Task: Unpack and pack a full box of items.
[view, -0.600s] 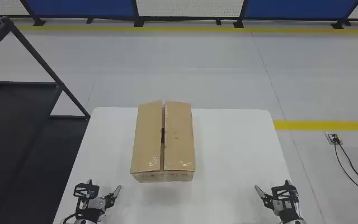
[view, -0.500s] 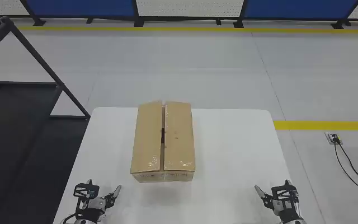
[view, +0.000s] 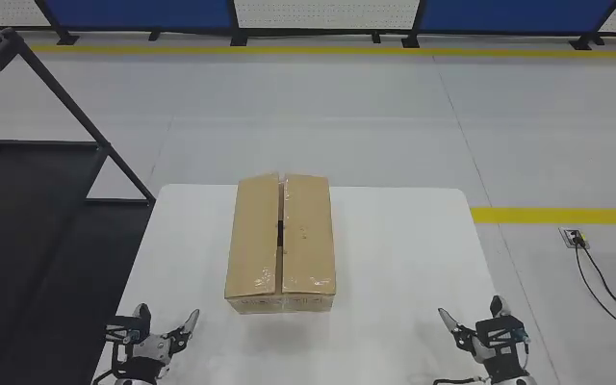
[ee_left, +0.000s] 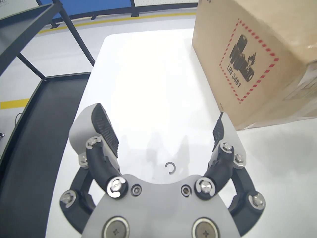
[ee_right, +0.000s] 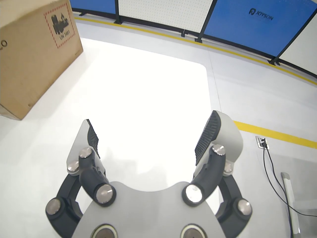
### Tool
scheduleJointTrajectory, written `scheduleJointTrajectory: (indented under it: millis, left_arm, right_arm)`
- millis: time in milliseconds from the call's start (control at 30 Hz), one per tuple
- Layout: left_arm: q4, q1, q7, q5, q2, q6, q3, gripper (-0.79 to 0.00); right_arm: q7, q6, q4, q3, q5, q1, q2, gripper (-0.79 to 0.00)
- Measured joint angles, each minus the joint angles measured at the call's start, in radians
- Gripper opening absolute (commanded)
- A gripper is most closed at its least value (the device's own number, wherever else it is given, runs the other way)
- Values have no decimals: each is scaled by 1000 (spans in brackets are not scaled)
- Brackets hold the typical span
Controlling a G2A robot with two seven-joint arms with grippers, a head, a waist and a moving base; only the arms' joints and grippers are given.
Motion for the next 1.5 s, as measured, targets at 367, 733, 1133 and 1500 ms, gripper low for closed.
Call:
scheduleJointTrajectory:
  millis: [367, 733, 1133, 1500]
  left_arm:
    - [-80, 54, 4, -107, -1, -80, -62, 0]
    - [-80, 44, -9, -135, -3, -72, -60, 0]
    - [-99, -18, -8, -179, -22, 65, -17, 0]
    - [-65, -86, -45, -81, -26, 39, 53, 0]
  right_arm:
    - [11, 73, -92, 11, 55, 4, -11, 0]
    - [8, 73, -89, 14, 73, 12, -12, 0]
    - [-1, 105, -117, 18, 125, 46, -25, 0]
    - [20, 122, -124, 17, 122, 50, -28, 0]
